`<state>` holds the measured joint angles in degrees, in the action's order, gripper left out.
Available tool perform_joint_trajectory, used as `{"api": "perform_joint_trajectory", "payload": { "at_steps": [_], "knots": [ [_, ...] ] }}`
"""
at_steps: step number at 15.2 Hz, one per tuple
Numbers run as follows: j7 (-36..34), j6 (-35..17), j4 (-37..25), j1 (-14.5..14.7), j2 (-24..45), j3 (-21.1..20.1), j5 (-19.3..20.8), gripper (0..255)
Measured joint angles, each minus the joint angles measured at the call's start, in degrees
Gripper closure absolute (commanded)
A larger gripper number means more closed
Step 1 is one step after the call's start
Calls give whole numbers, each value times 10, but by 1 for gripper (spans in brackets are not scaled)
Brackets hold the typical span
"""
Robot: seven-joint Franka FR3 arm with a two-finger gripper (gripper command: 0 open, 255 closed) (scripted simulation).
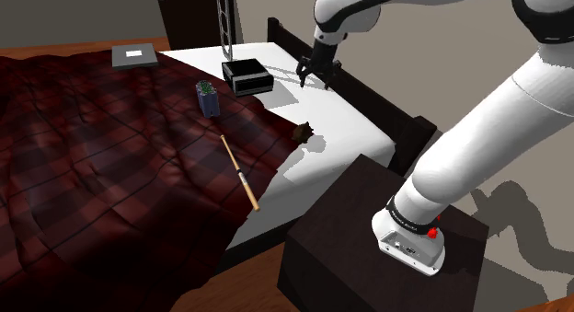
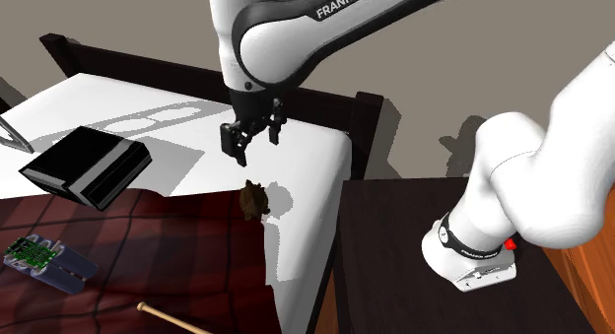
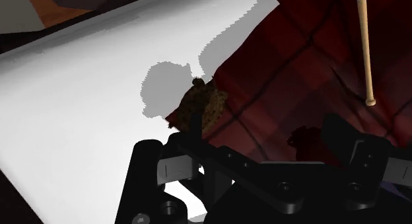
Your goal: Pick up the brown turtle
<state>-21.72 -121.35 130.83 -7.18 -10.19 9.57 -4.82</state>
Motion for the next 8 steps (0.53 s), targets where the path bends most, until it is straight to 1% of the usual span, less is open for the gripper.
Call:
{"api": "perform_joint_trajectory", "payload": {
  "at_steps": [4, 8],
  "knots": [
    [-9, -40, -23, -8, 78, 13, -32, 0],
    [-11, -73, -58, -21, 163, 25, -73, 0]
  ]
}}
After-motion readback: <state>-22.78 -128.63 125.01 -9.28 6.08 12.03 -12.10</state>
